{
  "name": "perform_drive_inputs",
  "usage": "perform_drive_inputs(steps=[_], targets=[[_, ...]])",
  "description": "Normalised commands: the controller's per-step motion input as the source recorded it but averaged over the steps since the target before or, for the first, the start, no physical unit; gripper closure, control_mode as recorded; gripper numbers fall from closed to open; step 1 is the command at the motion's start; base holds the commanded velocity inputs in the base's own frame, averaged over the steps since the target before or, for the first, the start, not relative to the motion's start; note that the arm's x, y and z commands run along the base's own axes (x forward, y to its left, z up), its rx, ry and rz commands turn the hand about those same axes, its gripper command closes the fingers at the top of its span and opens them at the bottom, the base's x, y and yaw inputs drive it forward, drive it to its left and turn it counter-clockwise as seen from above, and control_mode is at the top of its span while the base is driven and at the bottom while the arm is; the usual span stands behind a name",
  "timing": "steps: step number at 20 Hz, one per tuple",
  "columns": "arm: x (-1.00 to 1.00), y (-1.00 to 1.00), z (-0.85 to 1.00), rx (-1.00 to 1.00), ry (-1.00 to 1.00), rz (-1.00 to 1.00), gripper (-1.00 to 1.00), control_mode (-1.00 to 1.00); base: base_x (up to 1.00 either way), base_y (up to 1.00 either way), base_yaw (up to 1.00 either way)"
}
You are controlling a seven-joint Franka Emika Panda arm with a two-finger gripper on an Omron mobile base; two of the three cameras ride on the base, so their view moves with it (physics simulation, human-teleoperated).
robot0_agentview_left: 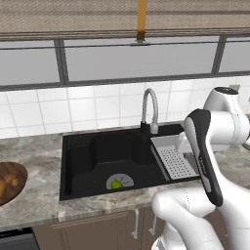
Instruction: Pick the potatos from the cabinet and place them in one bowl. Pick the lime from the sink and place it in the other bowl.
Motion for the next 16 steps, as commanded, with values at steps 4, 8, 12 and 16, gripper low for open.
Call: perform_drive_inputs(steps=[4,8,12,16], targets=[[0.34,0.24,-0.09,0.0,0.0,0.0,-1.0,-1.0,0.11,0.01,0.0],[0.41,0.51,-0.1,0.0,0.0,0.0,-1.0,-1.0,0.0,0.0,0.0],[0.42,0.57,-0.12,0.0,0.0,0.0,-1.0,-1.0,0.0,0.0,0.0],[0.5,0.53,-0.15,0.0,0.0,0.0,-1.0,-1.0,0.0,0.0,0.0]])
